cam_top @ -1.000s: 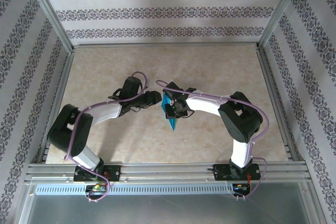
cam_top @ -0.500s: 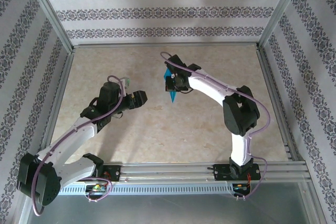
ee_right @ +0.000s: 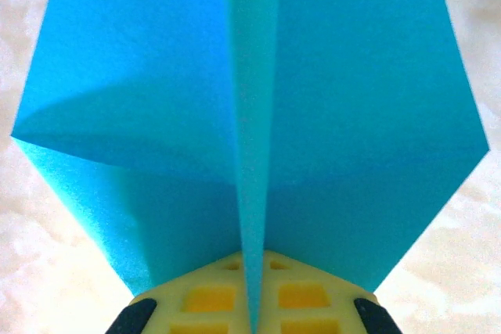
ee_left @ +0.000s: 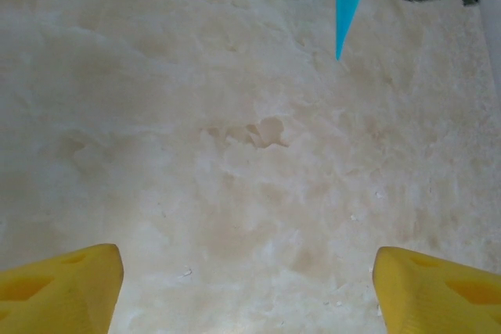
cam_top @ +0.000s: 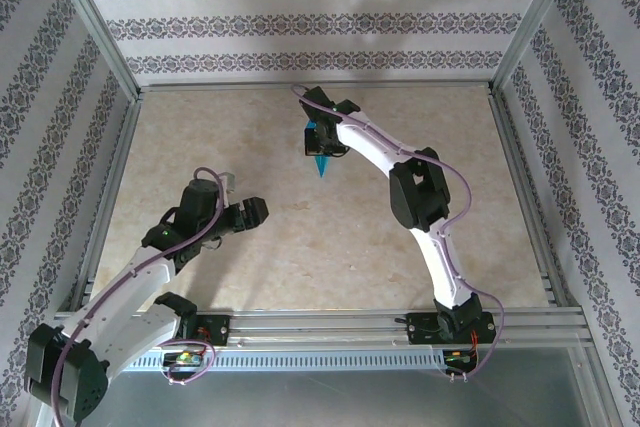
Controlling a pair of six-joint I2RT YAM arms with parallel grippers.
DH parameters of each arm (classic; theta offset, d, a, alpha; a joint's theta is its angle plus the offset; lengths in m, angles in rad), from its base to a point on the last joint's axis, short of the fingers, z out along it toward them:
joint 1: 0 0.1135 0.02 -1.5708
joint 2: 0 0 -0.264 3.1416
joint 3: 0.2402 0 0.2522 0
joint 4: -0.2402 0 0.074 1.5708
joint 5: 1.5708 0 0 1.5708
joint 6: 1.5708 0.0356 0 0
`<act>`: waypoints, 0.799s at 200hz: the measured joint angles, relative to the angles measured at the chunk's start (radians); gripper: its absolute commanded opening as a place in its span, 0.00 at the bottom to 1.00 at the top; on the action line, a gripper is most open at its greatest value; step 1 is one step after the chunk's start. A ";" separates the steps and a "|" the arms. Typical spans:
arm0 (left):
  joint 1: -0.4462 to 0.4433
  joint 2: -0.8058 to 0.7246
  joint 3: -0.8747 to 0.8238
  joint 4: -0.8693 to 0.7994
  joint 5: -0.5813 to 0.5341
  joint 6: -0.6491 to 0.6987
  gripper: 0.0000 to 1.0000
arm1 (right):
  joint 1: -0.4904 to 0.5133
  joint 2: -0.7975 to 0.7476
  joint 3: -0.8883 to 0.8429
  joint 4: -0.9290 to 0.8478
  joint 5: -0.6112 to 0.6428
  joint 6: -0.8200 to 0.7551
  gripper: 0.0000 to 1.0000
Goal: Fold a paper plane with a square sheet of paper (fold left side to right side)
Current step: Place the paper plane at the top-center of the table.
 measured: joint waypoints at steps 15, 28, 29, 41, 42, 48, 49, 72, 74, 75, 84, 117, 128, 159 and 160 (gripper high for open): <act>0.001 -0.027 0.000 -0.022 -0.001 0.018 0.93 | 0.000 0.045 0.047 -0.021 0.000 -0.001 0.00; 0.003 -0.053 0.000 -0.042 -0.007 0.030 0.96 | 0.000 0.071 0.071 -0.036 0.000 -0.004 0.00; 0.003 -0.054 0.000 -0.043 -0.008 0.031 0.97 | 0.000 0.076 0.075 -0.039 0.000 -0.004 0.00; 0.004 -0.074 0.000 -0.058 -0.019 0.038 0.98 | 0.000 0.098 0.094 -0.057 0.000 -0.006 0.00; 0.004 -0.076 0.000 -0.058 -0.020 0.039 0.98 | 0.000 0.099 0.095 -0.058 0.000 -0.006 0.00; 0.005 -0.083 0.000 -0.065 -0.023 0.042 0.99 | 0.000 0.110 0.104 -0.067 0.000 -0.008 0.00; 0.005 -0.084 0.000 -0.065 -0.023 0.042 0.99 | 0.000 0.111 0.105 -0.067 0.000 -0.008 0.00; 0.005 -0.100 0.000 -0.084 -0.036 0.051 0.99 | 0.000 0.135 0.115 -0.089 0.000 -0.008 0.00; 0.005 -0.101 0.000 -0.085 -0.038 0.052 0.99 | 0.000 0.136 0.115 -0.092 0.000 -0.008 0.00; 0.005 -0.101 0.000 -0.086 -0.039 0.053 0.99 | 0.000 0.136 0.115 -0.092 0.000 -0.008 0.00; 0.005 -0.101 0.000 -0.091 -0.043 0.053 0.99 | 0.000 0.140 0.116 -0.100 0.000 -0.008 0.00; 0.005 -0.101 0.000 -0.100 -0.045 0.053 1.00 | 0.000 0.144 0.116 -0.111 -0.001 -0.008 0.04; 0.005 -0.101 0.000 -0.103 -0.045 0.053 1.00 | 0.000 0.145 0.116 -0.111 -0.001 -0.007 0.07; 0.005 -0.101 0.000 -0.110 -0.045 0.053 1.00 | 0.000 0.150 0.116 -0.109 -0.003 -0.006 0.12; 0.005 -0.101 0.000 -0.110 -0.045 0.053 1.00 | 0.000 0.150 0.116 -0.110 -0.004 -0.006 0.12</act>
